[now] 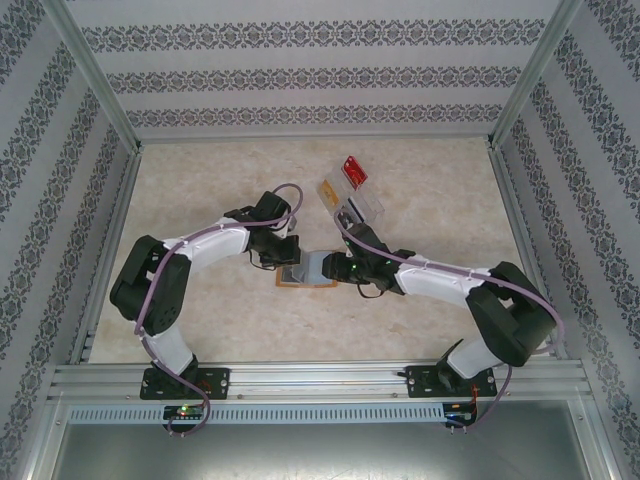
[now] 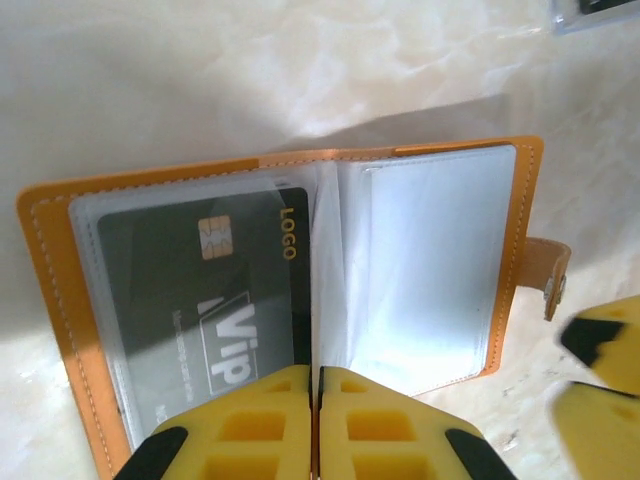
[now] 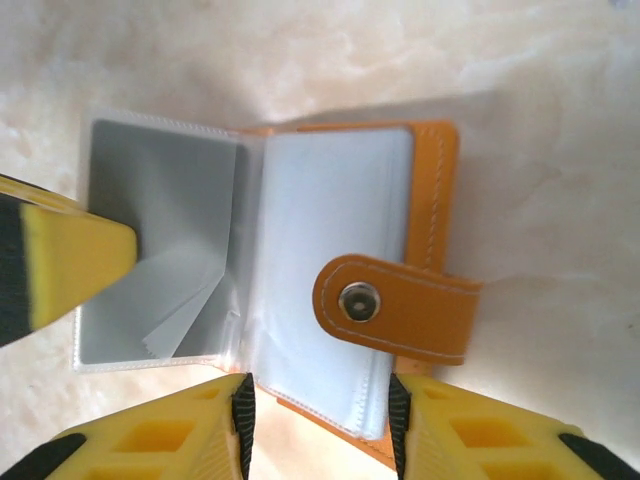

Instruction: Take the credit cards out of the card holder

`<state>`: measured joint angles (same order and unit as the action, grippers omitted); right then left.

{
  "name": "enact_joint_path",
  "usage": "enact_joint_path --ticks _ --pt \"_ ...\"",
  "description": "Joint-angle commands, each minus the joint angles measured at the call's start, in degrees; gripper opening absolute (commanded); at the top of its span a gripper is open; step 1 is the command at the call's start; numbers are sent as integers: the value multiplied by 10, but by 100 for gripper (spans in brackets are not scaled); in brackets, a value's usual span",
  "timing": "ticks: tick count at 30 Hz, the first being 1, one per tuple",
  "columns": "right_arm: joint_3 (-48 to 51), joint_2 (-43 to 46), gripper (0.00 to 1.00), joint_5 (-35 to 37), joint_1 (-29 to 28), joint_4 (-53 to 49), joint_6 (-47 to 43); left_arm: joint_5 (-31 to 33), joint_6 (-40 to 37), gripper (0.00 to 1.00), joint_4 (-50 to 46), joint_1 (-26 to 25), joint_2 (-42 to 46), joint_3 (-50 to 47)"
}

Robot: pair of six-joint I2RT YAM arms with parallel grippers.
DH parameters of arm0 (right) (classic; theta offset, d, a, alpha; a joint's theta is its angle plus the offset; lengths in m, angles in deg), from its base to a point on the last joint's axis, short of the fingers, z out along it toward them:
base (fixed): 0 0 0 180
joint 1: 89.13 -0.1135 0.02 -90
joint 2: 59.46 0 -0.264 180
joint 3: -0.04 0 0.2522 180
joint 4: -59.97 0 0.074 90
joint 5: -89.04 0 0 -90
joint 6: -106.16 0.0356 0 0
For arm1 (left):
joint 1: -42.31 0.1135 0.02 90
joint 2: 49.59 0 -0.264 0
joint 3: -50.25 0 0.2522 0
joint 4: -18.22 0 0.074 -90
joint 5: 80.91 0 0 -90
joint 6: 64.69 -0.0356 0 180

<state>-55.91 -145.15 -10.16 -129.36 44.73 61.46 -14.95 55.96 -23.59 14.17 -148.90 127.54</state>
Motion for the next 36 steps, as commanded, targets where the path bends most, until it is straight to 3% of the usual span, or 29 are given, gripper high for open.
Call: enact_joint_path --ticks 1,12,16,18,21,27,36 --pt "16 24 43 25 7 -9 9 40 -35 11 -65 -3 16 16" --pt "37 71 43 46 18 -22 16 -98 4 39 30 -7 -17 16" --pt "41 84 43 49 22 -25 15 -174 41 47 105 -9 -21 1" --pt "40 86 43 49 23 -23 15 -188 48 49 119 -10 -25 0" --pt "40 84 43 45 23 -21 14 -152 39 52 99 -6 -22 3" --pt "19 57 37 29 13 -22 4 -81 38 46 70 13 -5 -7" --pt "-43 -31 21 24 -36 -22 4 -73 63 32 95 18 -32 -22"
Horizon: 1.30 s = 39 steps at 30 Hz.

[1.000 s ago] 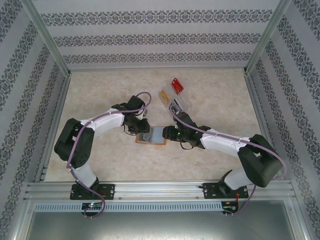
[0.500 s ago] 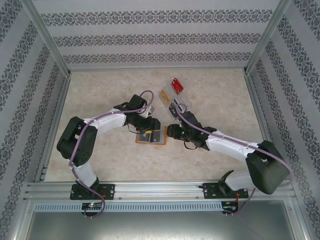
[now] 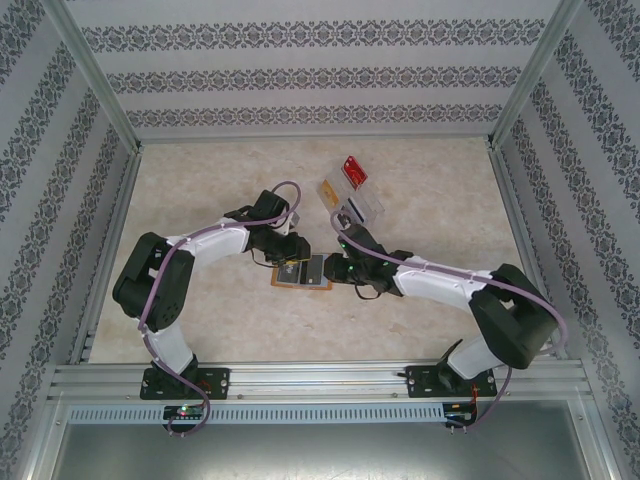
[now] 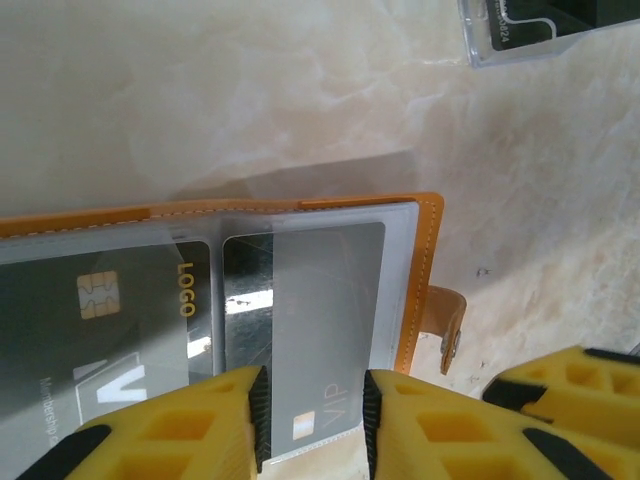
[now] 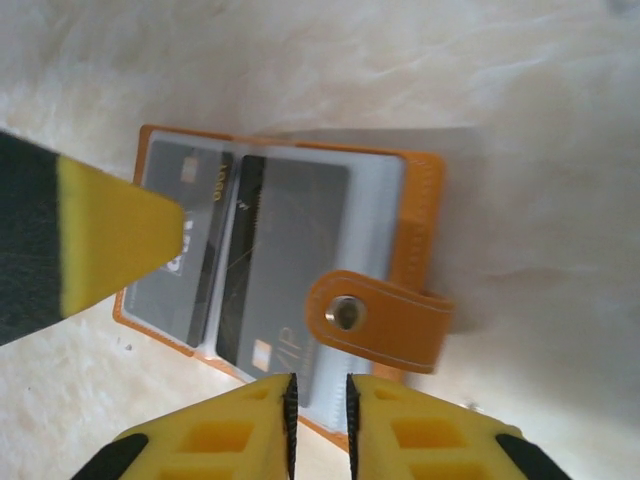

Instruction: Take the credit cards out of the card holder

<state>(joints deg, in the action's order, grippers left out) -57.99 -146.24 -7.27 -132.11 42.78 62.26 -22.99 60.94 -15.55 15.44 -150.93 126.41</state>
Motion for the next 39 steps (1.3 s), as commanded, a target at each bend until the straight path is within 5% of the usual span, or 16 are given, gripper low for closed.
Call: enact_joint_path --ticks 1,39 --pt "-27 -30 20 -5 -10 -1 -2 4 17 31 20 5 -15 -11" --pt "-48 -137 20 -23 7 -4 26 -40 -1 34 21 7 -41 -15"
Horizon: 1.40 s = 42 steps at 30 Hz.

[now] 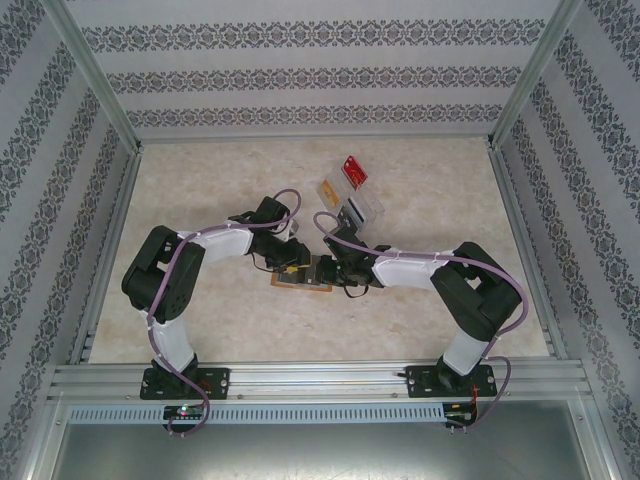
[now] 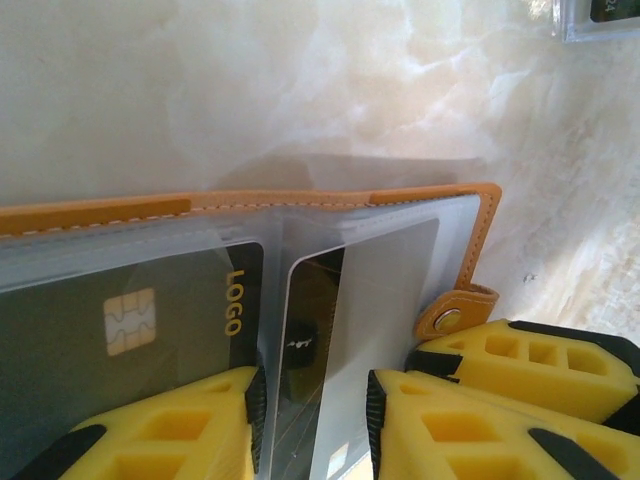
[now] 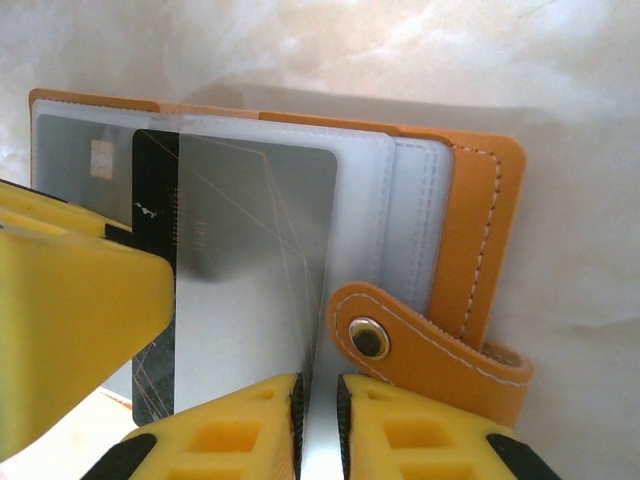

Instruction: Take the credit cards out of the card holder

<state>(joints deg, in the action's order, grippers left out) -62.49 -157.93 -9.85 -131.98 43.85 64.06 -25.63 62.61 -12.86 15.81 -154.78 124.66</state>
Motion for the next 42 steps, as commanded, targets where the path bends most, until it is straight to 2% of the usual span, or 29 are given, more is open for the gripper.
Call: enact_joint_path --ticks 1,7,15,22,26,31,37,42 --pt "-4 -21 20 4 5 -17 9 -15 -19 33 -5 4 0 4" --pt "-3 -19 20 10 5 -23 8 15 -26 23 -27 5 16 8" --pt "-2 -22 20 16 5 -31 10 24 -34 12 -37 13 34 -2" --pt "1 -21 20 20 7 -36 11 39 -63 8 -71 22 46 3" --pt "4 -16 20 20 8 -32 9 44 -76 0 -88 32 56 7" --pt "14 17 23 5 13 -1 -4 60 -99 0 -115 45 83 8" --pt "34 112 40 -26 23 52 -43 64 -113 0 -132 76 156 10" --pt "30 140 64 -79 49 85 -35 22 -82 0 -86 84 214 3"
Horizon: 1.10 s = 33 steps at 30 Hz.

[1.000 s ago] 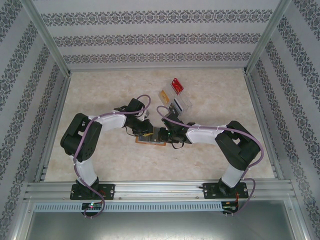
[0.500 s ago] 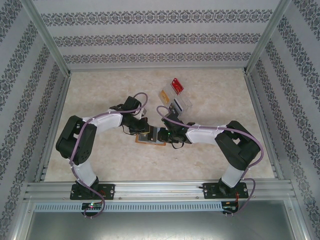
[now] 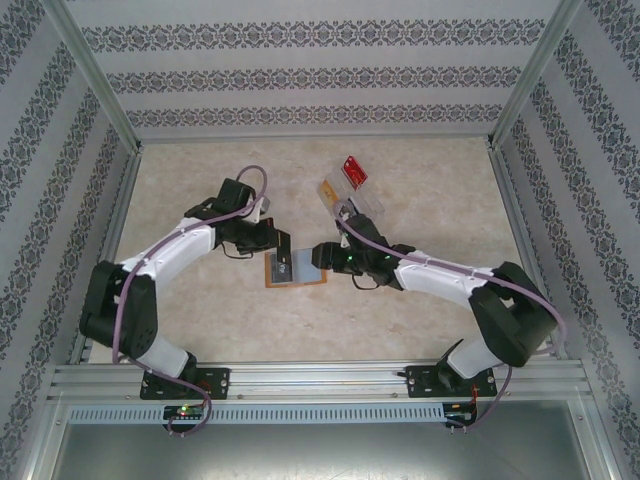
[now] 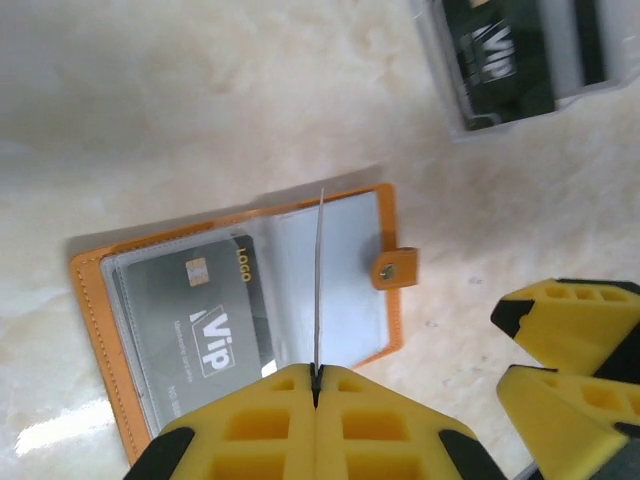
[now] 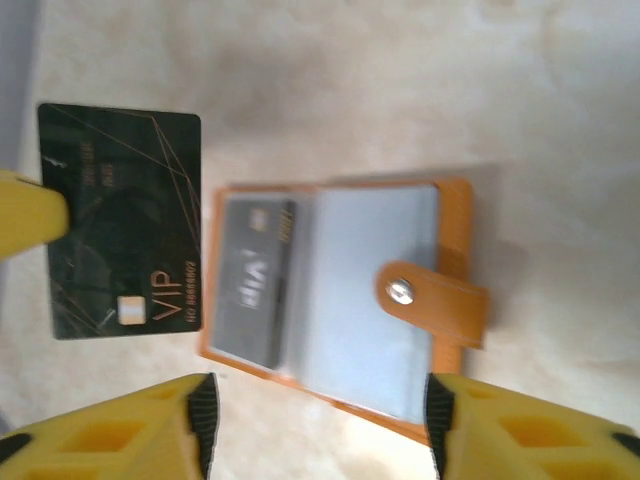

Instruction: Take the credit cards out of the card holder

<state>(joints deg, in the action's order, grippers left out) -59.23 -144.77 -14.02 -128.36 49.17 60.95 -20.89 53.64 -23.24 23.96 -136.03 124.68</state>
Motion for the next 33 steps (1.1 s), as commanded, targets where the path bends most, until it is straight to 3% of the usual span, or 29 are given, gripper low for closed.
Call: enact_joint_path --ticks 1,6,12,18,29,31,33 --pt "-8 8 67 -53 19 40 0 -37 21 0 33 3 36 0" --pt "-30 -7 79 -137 32 108 46 -120 103 0 132 8 65 -27" --pt "-43 -33 76 -208 44 206 124 -187 159 0 216 21 86 -54" --pt "-18 -49 58 -251 53 343 199 -237 230 0 311 45 92 -95" --pt "1 -31 15 -237 57 355 200 -245 266 0 354 52 107 -124" --pt "4 -22 7 -222 57 336 178 -228 253 11 328 52 116 -122" --pt "0 -8 2 -206 60 300 144 -194 214 33 252 54 130 -108"
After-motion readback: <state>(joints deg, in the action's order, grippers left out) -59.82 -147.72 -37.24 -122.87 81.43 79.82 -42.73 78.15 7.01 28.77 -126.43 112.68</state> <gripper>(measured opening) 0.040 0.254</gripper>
